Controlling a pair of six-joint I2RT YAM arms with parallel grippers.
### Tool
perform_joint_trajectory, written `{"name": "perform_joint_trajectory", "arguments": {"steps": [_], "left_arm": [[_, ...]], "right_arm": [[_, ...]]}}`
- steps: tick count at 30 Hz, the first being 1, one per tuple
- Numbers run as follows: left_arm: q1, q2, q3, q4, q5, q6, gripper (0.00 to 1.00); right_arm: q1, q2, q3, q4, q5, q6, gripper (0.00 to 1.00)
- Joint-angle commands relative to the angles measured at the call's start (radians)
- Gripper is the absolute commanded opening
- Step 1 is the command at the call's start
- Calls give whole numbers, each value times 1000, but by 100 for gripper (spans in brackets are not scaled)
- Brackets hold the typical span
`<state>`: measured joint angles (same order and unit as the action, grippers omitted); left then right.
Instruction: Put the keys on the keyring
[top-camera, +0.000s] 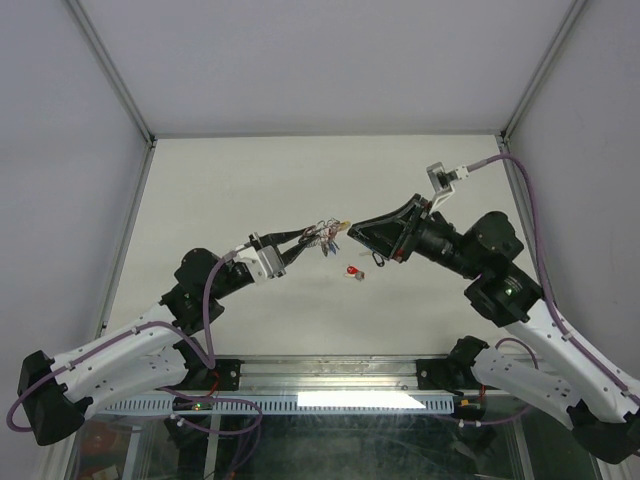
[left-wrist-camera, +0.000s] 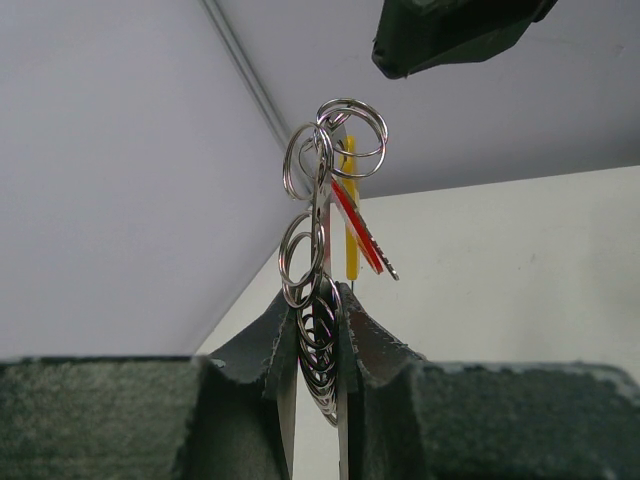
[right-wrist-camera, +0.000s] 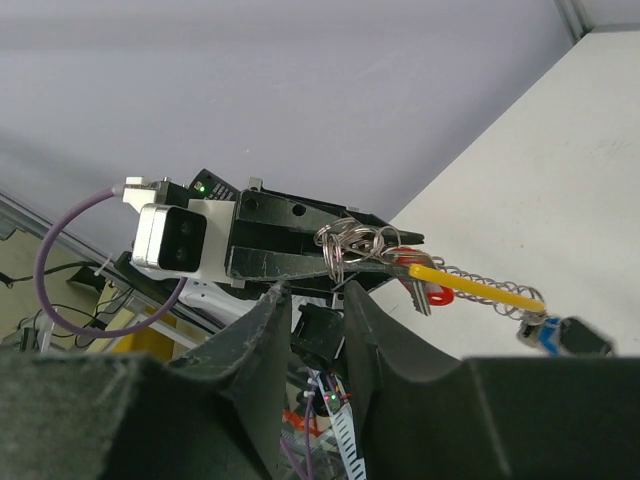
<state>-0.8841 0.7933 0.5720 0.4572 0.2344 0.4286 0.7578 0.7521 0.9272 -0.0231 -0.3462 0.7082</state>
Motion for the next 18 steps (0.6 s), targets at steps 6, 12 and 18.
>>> {"name": "perform_joint_trajectory", "arguments": {"steps": [6,12,18], "left_arm": [[-6,7,24,95,3,-21,0],[-6,7,26,94,12,-21,0],[-6,9,25,94,15,-22,0]], "right_arm": [[46,48,3,118,25,19,31],[55,54,-9,122,37,18,31],[64,70,-9,136,24,20,31]]}}
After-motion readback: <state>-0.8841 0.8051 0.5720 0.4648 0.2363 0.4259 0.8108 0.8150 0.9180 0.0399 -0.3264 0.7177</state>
